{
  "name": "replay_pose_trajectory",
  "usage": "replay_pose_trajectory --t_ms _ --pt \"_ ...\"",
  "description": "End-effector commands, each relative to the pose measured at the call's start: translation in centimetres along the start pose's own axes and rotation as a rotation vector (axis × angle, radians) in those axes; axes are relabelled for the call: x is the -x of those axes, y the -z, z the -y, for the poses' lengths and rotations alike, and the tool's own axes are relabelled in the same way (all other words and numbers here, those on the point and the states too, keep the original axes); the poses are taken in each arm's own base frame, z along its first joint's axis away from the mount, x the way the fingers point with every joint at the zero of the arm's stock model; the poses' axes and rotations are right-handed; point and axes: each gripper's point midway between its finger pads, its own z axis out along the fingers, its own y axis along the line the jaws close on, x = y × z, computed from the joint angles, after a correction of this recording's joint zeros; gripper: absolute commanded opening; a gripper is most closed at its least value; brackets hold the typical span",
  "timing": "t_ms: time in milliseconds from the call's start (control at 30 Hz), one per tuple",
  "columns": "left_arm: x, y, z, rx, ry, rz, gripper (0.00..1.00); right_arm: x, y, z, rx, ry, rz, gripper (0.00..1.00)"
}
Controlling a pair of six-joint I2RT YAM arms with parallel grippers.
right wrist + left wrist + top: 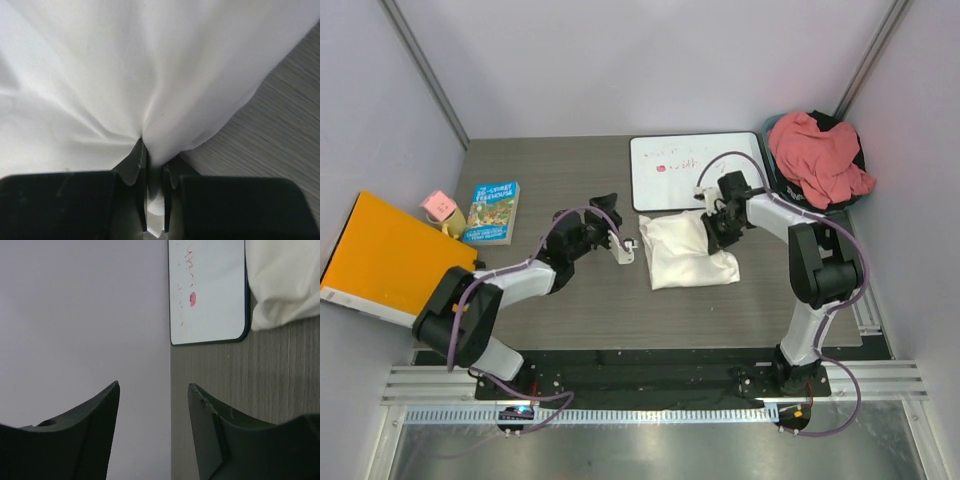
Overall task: Fold and stack the t-shirts
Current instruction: Put the neatly folded tshirt into the corner of the board with the right arm
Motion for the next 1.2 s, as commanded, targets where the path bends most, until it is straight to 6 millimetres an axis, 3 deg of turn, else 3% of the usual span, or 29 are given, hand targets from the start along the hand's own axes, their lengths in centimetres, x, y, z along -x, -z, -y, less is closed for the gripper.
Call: replay_pose_trajectory --t_ms 0,133,300,467,733,900,1167 --pt "0.8 1.7 -0.6 -0.061 -0.018 0.036 0.57 -3.3 3.8 5.1 -0.224 0.123 -0.082 0.01" --pt "1.0 2.7 -1.0 -0.080 -0.026 0.033 0.55 -4.9 6.3 8.1 -0.372 0.137 -0.082 0.01" --pt "1.3 3.5 -1.7 -0.082 -0.050 0.040 0.54 -6.9 9.2 9.6 -0.487 0.146 -0.072 0.01" --pt "1.4 3.7 -2.3 -0.083 -0.067 0.045 0.54 -9.4 11.2 12.6 -0.605 0.101 -0.080 0.01" --pt "1.8 3.4 -3.8 -0.068 -0.092 0.070 0.54 -13.5 12.8 15.5 -0.714 0.016 -0.093 0.01" --pt "1.9 3.4 -4.1 -0.070 -0.107 0.080 0.54 -16.0 13.8 18.5 -0.783 -0.032 -0.115 0.01" --pt "2.0 3.0 -4.5 -0.060 -0.118 0.090 0.54 -17.9 14.6 22.2 -0.846 -0.061 -0.147 0.01"
